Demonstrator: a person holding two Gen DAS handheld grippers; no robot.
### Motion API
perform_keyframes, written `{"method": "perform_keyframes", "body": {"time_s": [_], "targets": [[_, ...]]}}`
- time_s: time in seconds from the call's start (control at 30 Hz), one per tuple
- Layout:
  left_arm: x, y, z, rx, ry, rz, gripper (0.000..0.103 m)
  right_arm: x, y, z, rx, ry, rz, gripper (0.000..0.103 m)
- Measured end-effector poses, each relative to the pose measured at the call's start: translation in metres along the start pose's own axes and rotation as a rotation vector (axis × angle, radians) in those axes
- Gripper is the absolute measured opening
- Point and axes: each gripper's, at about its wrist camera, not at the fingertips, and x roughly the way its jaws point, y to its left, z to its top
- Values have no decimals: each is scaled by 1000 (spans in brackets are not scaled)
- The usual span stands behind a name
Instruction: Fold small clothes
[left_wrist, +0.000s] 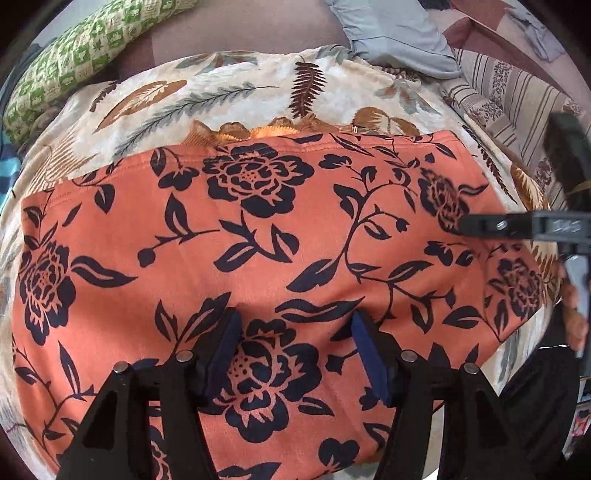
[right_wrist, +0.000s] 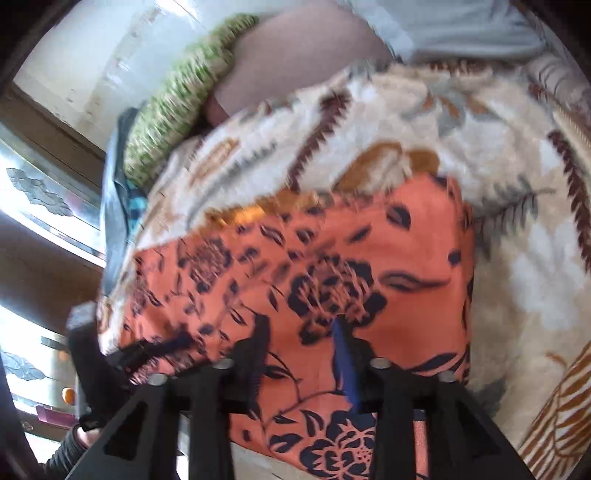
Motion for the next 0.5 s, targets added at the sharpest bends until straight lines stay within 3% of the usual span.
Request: {"method": "perform_keyframes", "body": {"time_s": [0.07,0.13,0.2,0.27,0.33,0.4,0.5], "targets": [[-23,2,2,-6,-65,-42,63,-3,-4,-4,61,-36,22,52],[-42,10,-2,-2,-137,-36,64,-21,11,-4,11,-87,25,53],[-37,30,-7,-58,-120,1,64,-33,17,-4,-23,-141,22,61],[-7,55,-10,-149,-14,-5,64,-23,3,0,12,-135,-6,72],[-1,62,-9,-155,-46,-27,64,0,-26,7,93,-86,-29,72],[-14,57,-4,-144,-41,-34,64,-12,-28,10,149,-121,6,72],[-40,61,-7,-142,-144,-39,64,-32,-4,19,48,-167,17,72]]}}
